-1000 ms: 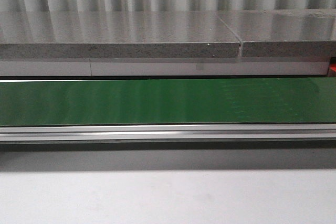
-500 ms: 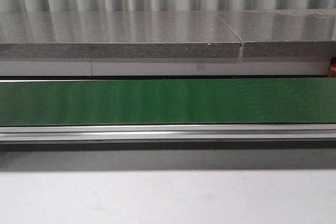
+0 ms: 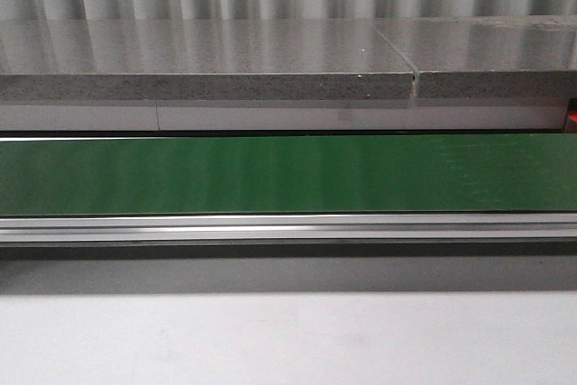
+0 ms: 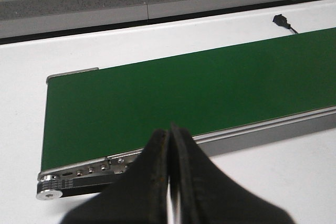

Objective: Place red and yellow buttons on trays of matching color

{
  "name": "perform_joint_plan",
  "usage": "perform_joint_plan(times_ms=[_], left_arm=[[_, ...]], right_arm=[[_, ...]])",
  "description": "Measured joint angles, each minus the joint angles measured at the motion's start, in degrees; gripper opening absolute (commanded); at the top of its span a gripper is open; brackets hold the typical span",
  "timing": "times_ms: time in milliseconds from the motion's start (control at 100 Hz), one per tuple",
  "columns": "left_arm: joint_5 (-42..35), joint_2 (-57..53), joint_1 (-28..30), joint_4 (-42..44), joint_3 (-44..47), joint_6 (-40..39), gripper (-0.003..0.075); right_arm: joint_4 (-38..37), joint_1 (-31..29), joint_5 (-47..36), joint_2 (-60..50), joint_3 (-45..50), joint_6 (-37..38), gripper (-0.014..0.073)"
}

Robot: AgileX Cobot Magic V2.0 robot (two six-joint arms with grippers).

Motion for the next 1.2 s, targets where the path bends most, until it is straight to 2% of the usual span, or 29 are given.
perform_joint_plan(times_ms=[220,650,1200], left_arm=[[0.0,0.0,0.0,0.0,0.0,0.0,-0.002],[0.0,0.0,0.0,0.0,0.0,0.0,-0.002],[0.0,0.0,0.0,0.0,0.0,0.0,-0.002]], right_arm=[[-0.08,2.22,-4.49,-8.16,6.1,-0.92,-0.0068],[-2.08,2.25,-16.43,-23.5,20.03,-2.42,-0.0068],[-2.31,2.25,-22.57,-44.71,34.88,-2.82,-0.0067]])
